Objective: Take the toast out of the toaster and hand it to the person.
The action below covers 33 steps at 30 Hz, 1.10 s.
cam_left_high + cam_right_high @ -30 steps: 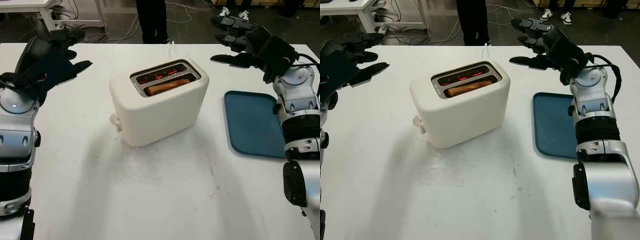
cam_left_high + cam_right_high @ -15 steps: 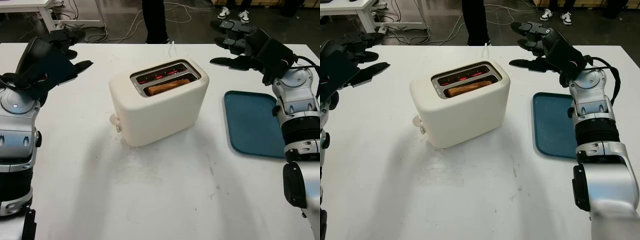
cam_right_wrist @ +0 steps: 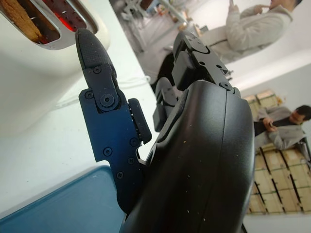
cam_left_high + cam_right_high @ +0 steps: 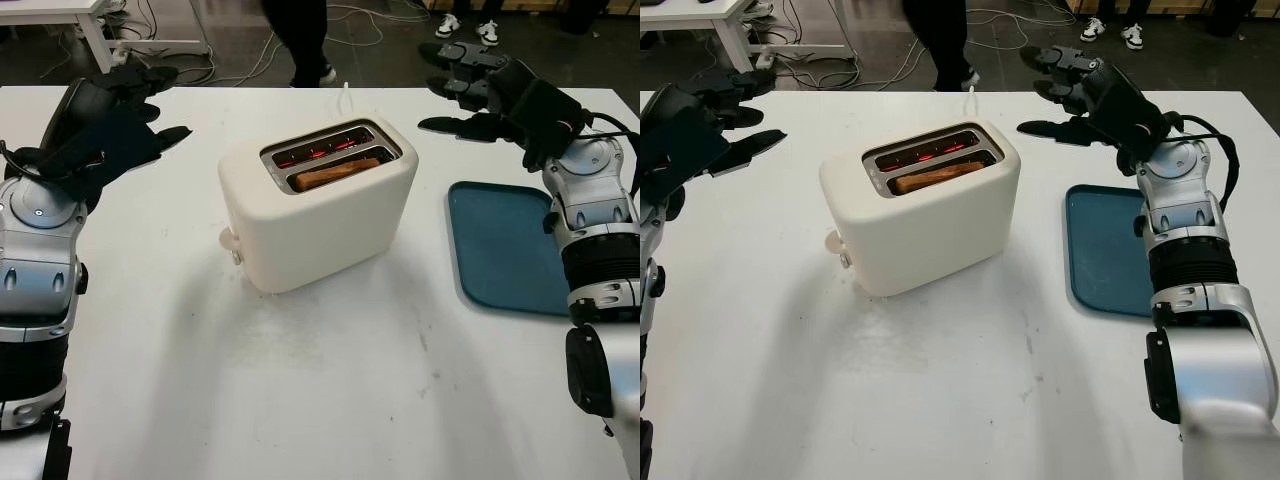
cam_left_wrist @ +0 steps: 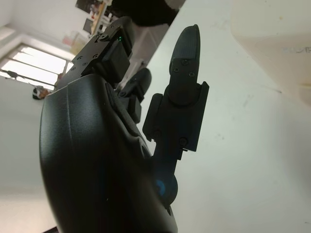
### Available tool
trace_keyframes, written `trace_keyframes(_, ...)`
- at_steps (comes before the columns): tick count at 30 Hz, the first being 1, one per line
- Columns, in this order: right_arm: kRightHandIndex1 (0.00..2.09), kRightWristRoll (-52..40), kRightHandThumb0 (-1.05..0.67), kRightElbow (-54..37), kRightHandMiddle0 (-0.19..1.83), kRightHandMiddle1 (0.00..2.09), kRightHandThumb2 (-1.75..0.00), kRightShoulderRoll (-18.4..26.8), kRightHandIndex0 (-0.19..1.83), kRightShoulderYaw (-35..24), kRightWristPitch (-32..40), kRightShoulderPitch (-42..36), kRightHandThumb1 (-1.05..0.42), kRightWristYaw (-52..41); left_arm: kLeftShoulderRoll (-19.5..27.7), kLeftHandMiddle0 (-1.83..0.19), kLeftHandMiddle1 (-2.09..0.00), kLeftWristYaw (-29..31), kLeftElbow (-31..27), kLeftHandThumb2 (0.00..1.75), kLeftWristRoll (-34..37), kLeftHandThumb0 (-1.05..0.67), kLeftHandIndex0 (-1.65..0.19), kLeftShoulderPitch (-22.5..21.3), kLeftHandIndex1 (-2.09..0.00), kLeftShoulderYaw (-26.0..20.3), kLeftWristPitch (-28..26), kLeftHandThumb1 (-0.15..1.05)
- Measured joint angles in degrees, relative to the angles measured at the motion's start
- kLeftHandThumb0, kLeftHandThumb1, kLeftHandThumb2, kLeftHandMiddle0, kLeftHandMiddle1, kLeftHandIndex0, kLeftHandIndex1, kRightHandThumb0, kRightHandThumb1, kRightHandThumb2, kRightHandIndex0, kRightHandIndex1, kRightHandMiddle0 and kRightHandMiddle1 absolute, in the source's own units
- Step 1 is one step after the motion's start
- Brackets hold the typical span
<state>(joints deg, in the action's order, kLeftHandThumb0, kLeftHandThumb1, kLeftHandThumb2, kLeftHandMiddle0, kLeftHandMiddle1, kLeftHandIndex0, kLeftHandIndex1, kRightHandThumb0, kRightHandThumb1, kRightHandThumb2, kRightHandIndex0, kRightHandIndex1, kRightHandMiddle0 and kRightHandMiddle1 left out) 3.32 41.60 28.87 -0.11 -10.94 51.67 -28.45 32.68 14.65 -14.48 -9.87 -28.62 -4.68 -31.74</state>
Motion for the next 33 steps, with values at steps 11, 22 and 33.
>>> trace_keyframes(11, 0.01, 0.0, -0.67, 0.0, 0.37, 0.01, 0.00, -0.1, 0.35, 0.1, -0.4, -0.3, -0.84, 0.1, 0.1, -0.30, -0.56, 0.0, 0.0, 0.28, -0.2, -0.51, -0.49, 0.0, -0.01, 0.7, 0.7, 0.92)
trace_keyframes(22, 0.01, 0.0, -0.67, 0.0, 0.36, 0.00, 0.00, -0.1, 0.35, 0.3, -0.4, -0.3, -0.83, 0.5, 0.1, -0.29, -0.55, 0.0, 0.0, 0.27, -0.1, -0.52, -0.49, 0.0, -0.01, 0.7, 0.7, 0.92)
trace_keyframes(33, 0.02, 0.3, -0.70, 0.0, 0.38, 0.01, 0.00, -0.1, 0.38, 0.4, -1.1, -0.3, -0.84, 0.6, 0.0, -0.29, -0.57, 0.0, 0.0, 0.27, -0.1, -0.50, -0.49, -0.2, -0.01, 0.7, 0.5, 0.92)
